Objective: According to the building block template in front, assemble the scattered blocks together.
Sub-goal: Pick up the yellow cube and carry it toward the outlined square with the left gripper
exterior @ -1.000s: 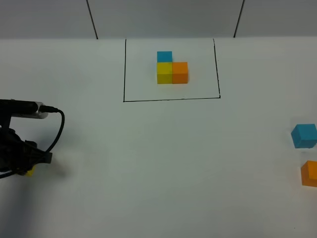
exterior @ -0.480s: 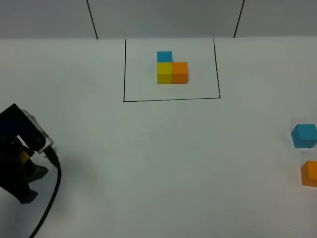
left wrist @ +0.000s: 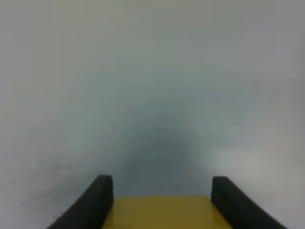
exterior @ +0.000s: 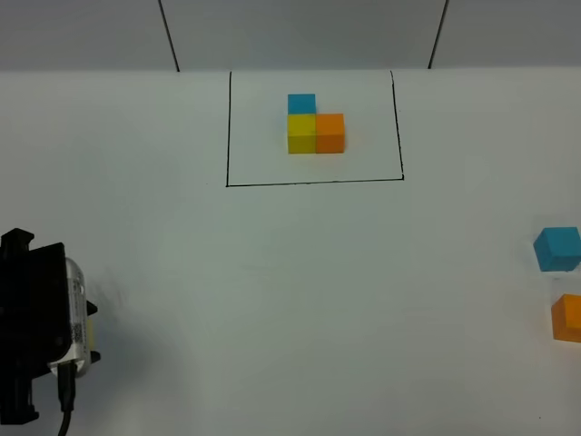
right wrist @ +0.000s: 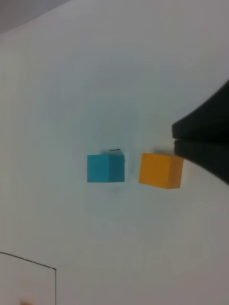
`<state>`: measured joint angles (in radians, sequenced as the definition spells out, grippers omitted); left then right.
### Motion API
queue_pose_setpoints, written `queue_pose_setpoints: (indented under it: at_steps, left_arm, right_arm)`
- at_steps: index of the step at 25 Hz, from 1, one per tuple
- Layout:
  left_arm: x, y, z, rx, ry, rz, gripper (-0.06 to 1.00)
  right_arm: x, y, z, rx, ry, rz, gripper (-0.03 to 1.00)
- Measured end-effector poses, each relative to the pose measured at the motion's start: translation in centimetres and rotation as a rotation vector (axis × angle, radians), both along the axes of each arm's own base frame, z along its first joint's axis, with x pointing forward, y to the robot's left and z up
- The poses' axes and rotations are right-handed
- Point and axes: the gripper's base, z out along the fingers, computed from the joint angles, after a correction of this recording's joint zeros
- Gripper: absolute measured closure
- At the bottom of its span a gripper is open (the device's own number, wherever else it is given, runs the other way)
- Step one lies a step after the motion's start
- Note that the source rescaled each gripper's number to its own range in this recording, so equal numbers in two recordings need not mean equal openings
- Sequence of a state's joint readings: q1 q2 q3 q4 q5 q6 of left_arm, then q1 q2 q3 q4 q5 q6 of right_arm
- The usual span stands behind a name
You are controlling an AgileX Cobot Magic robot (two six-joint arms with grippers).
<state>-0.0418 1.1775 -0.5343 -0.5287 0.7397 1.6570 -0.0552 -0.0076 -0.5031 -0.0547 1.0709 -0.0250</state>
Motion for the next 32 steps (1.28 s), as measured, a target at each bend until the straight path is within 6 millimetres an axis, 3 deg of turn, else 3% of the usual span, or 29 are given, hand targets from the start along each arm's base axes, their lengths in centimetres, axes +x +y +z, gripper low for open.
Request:
queue_pose_setpoints:
  at_steps: [10, 22, 32]
  left_arm:
    - [-0.2, 0.2, -0.1, 0.049, -0.023, -0.097, 0.40]
    - [0.1, -0.2, 0.2, -0.010, -0.038, -0.051, 0.40]
    - [1.6, -1.2, 2.5, -0.037, -0.123, -0.051, 0.40]
  right_arm:
    - [0.0, 0.0, 0.0, 0.000, 0.000, 0.000, 0.97]
    - [0.0, 0.0, 0.0, 0.000, 0.000, 0.000, 0.97]
    - [0.0, 0.0, 0.0, 0.000, 0.000, 0.000, 0.97]
